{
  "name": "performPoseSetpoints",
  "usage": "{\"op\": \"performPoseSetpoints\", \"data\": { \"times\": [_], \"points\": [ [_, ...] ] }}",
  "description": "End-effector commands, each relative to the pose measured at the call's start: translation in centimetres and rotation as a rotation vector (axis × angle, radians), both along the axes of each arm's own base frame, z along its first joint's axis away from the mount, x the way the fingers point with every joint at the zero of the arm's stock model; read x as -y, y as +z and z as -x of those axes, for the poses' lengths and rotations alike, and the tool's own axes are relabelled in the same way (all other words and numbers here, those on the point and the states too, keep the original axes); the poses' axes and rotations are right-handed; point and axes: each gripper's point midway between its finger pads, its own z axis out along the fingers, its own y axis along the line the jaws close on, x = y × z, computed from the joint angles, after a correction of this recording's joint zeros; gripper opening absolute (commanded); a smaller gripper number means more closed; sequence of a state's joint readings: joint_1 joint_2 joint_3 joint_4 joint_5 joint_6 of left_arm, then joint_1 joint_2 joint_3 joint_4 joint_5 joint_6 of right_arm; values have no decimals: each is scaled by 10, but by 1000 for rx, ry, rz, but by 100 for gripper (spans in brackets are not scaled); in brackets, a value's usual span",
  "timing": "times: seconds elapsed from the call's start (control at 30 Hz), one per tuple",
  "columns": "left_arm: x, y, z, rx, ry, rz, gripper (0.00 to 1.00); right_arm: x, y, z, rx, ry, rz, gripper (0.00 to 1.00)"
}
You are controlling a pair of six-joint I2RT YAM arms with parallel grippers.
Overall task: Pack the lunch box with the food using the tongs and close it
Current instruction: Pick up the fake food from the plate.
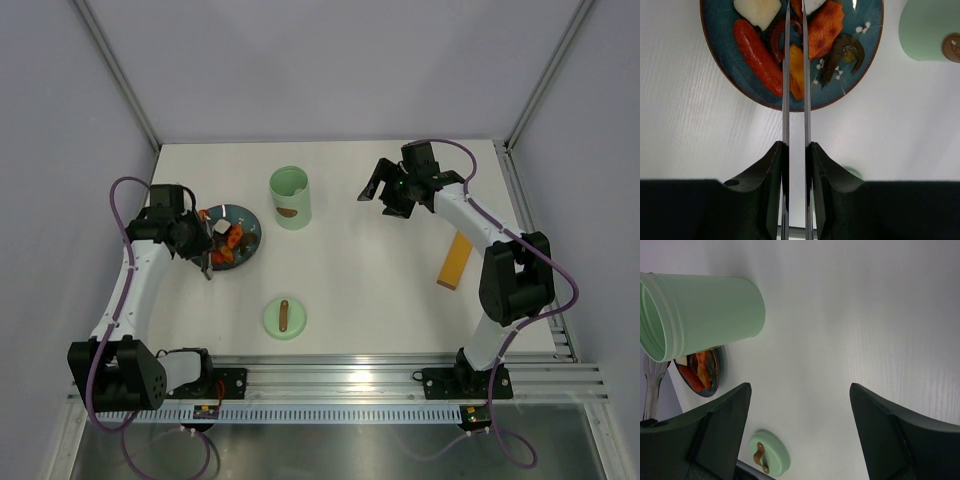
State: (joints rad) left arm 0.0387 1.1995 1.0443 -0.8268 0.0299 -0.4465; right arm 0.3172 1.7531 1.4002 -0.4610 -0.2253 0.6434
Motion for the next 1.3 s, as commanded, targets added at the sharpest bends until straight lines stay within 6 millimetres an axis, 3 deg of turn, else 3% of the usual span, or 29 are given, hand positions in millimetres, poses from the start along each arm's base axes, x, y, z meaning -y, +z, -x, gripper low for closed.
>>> {"op": "performPoseSetpoints", "data": {
  "times": [0.0, 0.27, 0.47, 0.6, 0.73, 0.97, 1.27],
  "points": [
    [-3, 23, -7, 69, 15, -9, 0, -3, 16, -4, 49, 2, 8, 88],
    [6, 32, 3, 57, -34, 18, 0, -2, 12, -3, 39, 5, 14, 88],
    [3, 52, 13, 69, -57, -14, 0, -2, 9, -3, 30, 5, 18, 88],
    [0, 50, 16, 58, -63, -33, 0, -2, 10, -4, 33, 4, 15, 88],
    [1, 51, 16, 71, -64, -27, 0, -3, 12, -4, 35, 7, 16, 87],
    [4, 76, 13, 130, -81, -23, 0, -2, 12, -4, 34, 4, 17, 88],
    [9, 88, 15, 158, -100, -1, 0, -3, 17, -7, 40, 4, 13, 88]
  ]
}}
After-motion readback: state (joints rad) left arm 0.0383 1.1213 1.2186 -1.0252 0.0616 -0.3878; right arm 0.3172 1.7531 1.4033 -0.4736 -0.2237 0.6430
